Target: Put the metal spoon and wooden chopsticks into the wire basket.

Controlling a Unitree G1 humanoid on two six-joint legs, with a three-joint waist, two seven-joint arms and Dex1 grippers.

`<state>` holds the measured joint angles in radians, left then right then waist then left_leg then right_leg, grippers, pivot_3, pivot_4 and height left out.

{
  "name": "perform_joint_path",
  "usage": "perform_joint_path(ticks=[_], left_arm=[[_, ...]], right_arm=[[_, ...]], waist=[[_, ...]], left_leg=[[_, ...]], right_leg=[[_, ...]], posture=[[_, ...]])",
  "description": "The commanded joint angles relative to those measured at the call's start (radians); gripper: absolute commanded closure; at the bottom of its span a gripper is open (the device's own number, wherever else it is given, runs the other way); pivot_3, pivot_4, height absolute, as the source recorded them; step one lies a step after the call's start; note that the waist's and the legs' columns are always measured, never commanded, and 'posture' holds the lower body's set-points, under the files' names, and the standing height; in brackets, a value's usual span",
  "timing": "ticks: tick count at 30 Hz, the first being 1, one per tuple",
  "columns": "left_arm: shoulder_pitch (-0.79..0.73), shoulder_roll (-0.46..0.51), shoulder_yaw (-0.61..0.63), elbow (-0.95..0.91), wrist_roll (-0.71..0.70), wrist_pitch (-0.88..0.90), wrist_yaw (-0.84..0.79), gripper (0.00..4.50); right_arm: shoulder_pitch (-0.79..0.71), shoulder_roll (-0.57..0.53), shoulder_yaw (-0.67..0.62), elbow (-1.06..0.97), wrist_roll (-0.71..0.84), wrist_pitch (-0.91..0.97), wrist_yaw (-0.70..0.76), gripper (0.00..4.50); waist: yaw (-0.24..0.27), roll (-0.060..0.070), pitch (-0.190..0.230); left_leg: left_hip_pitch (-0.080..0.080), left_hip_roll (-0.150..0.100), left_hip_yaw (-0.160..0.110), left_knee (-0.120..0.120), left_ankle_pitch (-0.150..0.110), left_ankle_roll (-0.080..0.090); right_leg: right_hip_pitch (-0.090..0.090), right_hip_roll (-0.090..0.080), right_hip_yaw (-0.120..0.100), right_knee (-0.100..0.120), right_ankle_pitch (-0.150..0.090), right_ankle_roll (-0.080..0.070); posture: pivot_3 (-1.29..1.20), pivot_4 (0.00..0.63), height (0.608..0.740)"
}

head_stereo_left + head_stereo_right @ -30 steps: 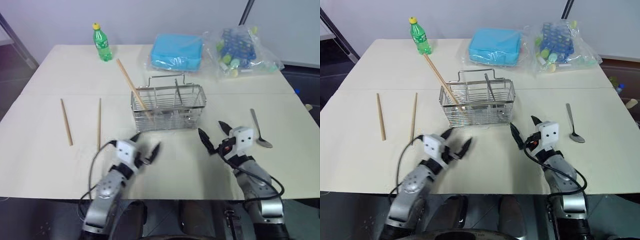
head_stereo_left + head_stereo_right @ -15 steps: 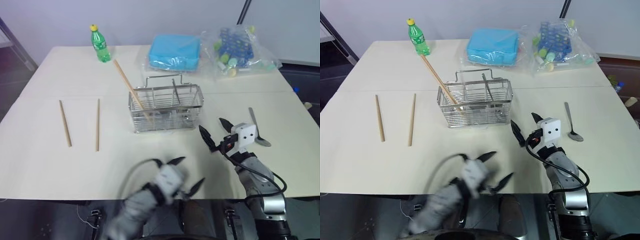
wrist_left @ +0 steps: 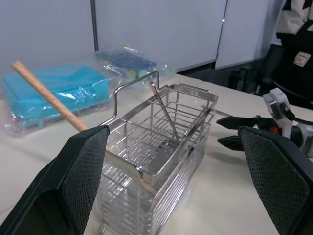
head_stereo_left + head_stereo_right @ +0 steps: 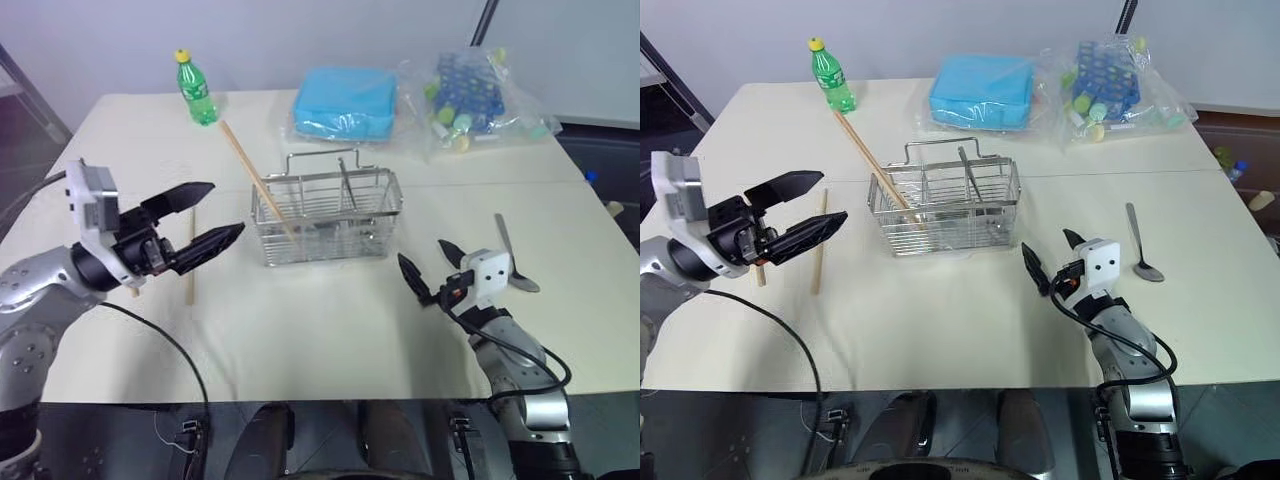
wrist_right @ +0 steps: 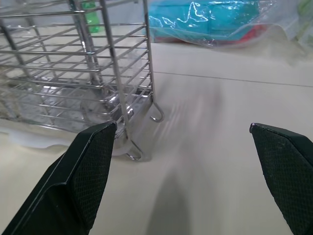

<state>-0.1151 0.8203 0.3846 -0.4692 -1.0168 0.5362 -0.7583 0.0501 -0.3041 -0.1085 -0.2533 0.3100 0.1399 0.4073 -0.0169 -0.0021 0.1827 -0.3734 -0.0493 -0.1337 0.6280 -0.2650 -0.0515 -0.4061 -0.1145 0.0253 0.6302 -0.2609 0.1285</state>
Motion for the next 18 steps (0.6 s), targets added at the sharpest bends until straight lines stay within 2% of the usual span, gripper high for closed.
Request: perform_joint_path(ticks=[1,8,18], left_arm=[[0.019,-0.004,0.053,-0.026,-0.017,-0.005,-0.017,0.07],[0.058,-0.005,0.058,-0.043,-0.028,0.012,-0.054,0.07],[0.028,0.067,-0.007,-0.005,0.024,0.019,-0.238,0.07]], right_arm=[[-0.008,-0.005,-0.009,-0.018,0.000,-0.014,0.006,0.00],[-0.011,-0.004,-0.006,-0.012,-0.002,-0.011,0.010,0.00],[-0.022,-0.005,-0.006,-0.006,-0.006,-0.005,0.012,0.00]], waist=[[0.000,0.000,0.000],[-0.001,0.000,0.000],[-0.001,0.000,0.000]], left_leg=[[0.000,0.000,0.000,0.001,0.000,0.000],[0.000,0.002,0.000,0.000,0.000,0.000],[0.000,0.002,0.001,0.000,0.000,0.000]], right_leg=[[0.000,0.000,0.000,0.000,0.000,0.000],[0.000,0.002,0.000,0.000,0.001,-0.001],[0.000,0.002,0.000,0.000,0.001,-0.001]], posture=[[0.00,0.150,0.740],[0.00,0.150,0.740],[0.00,0.150,0.740]])
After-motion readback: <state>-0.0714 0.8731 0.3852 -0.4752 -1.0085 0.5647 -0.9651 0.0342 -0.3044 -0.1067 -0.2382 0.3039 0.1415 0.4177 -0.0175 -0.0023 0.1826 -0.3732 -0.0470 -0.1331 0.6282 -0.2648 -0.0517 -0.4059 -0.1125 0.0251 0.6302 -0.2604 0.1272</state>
